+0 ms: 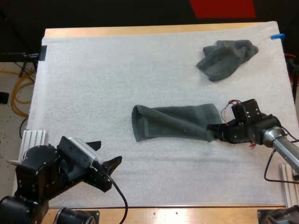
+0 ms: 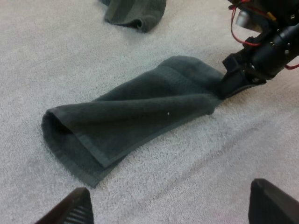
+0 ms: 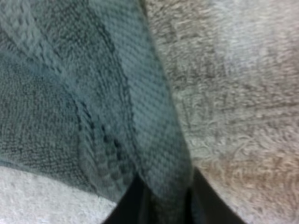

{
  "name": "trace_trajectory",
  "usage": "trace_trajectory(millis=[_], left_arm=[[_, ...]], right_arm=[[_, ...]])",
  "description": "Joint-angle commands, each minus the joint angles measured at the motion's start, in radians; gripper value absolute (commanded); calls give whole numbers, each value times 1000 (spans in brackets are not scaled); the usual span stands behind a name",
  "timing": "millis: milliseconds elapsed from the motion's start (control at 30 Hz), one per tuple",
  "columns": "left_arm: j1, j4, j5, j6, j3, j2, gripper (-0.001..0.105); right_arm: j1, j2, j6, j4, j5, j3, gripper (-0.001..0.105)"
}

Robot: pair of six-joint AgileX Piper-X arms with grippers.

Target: Pick towel from pile fold and stack

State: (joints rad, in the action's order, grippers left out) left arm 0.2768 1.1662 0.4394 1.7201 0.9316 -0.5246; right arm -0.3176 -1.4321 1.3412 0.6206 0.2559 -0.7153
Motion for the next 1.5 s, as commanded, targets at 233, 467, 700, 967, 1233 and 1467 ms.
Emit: trace_trajectory(millis=[233, 467, 700, 967, 1233, 1467], left_arm=[[2, 3, 26, 3, -18, -3, 66], [8, 1, 149, 10, -116, -44, 66], [117, -121, 146, 11, -134, -205, 66], [339, -389, -29, 56, -134, -520, 66], [503, -492, -306, 56, -96, -807, 66], [520, -491, -370, 56, 20, -1034, 58]], right_arm=[[-2, 92, 122, 242, -13, -1, 0], [-2, 178, 212, 478, -19, -1, 0], [-2, 231, 208, 494, -22, -1, 0], [-2, 232, 208, 487, -42, 13, 0], [-2, 232, 208, 487, -42, 23, 0], [-2, 232, 208, 487, -42, 23, 0]])
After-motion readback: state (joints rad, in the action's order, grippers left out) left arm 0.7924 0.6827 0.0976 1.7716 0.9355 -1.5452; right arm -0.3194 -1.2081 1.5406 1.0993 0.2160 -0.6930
